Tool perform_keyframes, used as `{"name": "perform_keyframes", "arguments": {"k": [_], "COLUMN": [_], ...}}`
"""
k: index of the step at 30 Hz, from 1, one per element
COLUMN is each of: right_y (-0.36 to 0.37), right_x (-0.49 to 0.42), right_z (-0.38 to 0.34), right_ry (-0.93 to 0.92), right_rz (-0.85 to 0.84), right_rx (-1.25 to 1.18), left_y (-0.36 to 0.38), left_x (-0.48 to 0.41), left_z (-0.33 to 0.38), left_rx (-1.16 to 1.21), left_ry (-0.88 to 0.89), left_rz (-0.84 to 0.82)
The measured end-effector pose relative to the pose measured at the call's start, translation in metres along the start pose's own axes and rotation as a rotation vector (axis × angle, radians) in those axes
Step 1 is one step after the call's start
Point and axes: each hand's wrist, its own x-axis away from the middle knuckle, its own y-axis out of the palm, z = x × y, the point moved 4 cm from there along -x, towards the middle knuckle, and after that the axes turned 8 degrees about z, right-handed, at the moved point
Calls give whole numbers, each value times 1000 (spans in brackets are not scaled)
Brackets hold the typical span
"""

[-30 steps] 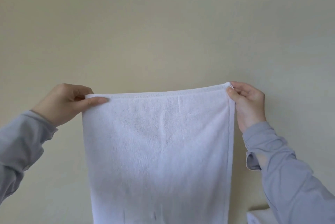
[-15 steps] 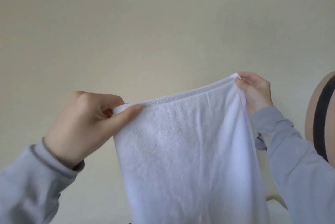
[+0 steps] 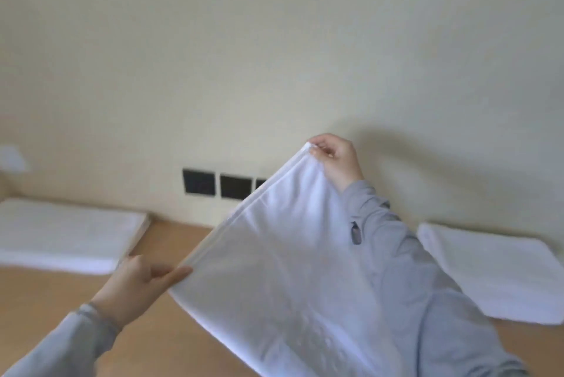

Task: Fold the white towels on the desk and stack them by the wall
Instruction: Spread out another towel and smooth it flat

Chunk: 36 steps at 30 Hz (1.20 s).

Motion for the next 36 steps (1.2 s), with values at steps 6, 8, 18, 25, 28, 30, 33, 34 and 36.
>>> {"name": "perform_keyframes", "arguments": {"k": [6,8,18,25,28,30,33,34,36], "right_y": [168,221,428,480,463,445,415,405,391], "right_x": [96,110,181,220,229,244,312,338,360], "right_z": [103,109,129,138,133,117,98,98,110], "right_ry": [242,244,176,-109,-237,-405,-733,-840,-990], "right_rz": [-242,-289,-664,-652,-574,-531,-789,-944,-1173], "right_rx": [40,35,119,483,558,390,107,80,129], "left_y": [18,7,-20,-35,-29,-8,38,46,51], "left_x": [69,88,147,166,153,132,108,105,107], "left_z": [-166,-203,-306,-335,-318,-299,-278,-279,-291], "left_rx": [-50,-10,-27,-292,-552,-611,-629,-628,-652], "left_ry": [-458,-586,-747,-754,-640,-482,-212,-185,-185], "left_rz": [66,93,170,302,412,369,167,106,41]}}
